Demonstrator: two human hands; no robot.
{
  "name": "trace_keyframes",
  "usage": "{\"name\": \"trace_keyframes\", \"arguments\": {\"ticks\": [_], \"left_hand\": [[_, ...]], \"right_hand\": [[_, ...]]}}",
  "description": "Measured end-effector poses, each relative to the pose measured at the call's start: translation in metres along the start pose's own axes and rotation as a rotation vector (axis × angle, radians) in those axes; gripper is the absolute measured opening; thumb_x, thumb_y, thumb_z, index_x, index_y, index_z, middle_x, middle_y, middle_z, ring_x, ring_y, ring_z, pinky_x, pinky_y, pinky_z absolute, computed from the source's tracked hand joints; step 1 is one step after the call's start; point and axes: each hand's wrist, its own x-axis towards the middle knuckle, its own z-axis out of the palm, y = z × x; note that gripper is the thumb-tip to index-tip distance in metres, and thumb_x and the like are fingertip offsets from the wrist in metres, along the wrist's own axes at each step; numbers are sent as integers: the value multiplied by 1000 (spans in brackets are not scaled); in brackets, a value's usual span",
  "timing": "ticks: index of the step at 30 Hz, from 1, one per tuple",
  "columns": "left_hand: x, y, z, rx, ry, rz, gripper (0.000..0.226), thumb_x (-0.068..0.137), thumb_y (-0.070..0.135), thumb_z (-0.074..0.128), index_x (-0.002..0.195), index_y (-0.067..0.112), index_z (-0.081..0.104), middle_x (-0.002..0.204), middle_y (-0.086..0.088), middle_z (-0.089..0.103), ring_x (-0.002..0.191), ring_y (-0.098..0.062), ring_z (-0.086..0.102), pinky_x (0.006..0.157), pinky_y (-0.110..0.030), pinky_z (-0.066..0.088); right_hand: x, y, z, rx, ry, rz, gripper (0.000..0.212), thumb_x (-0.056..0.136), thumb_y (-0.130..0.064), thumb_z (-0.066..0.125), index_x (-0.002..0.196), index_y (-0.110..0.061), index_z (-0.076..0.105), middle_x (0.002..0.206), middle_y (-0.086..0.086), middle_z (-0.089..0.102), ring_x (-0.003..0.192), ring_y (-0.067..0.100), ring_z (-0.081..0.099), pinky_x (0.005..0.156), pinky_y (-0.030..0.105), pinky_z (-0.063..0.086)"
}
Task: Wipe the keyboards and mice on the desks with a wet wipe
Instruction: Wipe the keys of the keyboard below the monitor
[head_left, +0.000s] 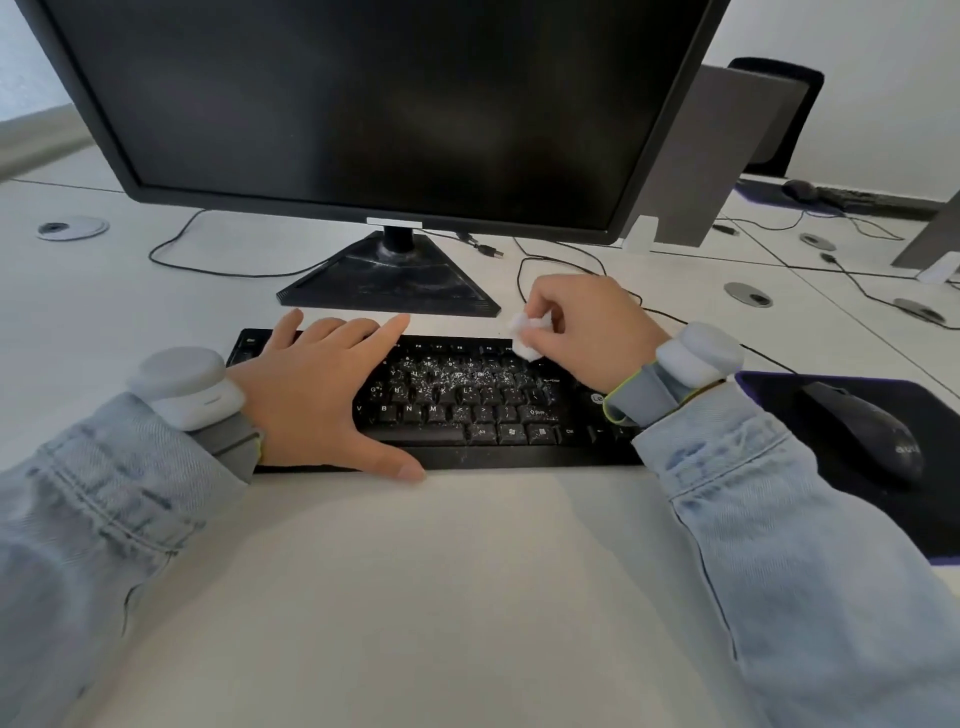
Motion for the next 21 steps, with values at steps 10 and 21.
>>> {"name": "trace_keyframes", "arguments": {"ticks": [10,21], "left_hand": [[0,3,-2,-15,-26,-14,149,39,110,30,157,31,-17,161,14,16,152,-16,9,124,-56,-2],[0,3,-2,-15,-20,-16,147,40,109,30,156,33,-19,159,14,18,151,-16,9,124,-54,-3]], "right_hand": [[-3,9,-13,-188,-252,5,7,83,-19,63,78,-19,59,75,-14,50,74,9,49,56,17,29],[-4,-1,-10,-143,-244,-44,13,85,-29,67,82,-20,58,76,-14,49,78,14,48,58,21,30]]}}
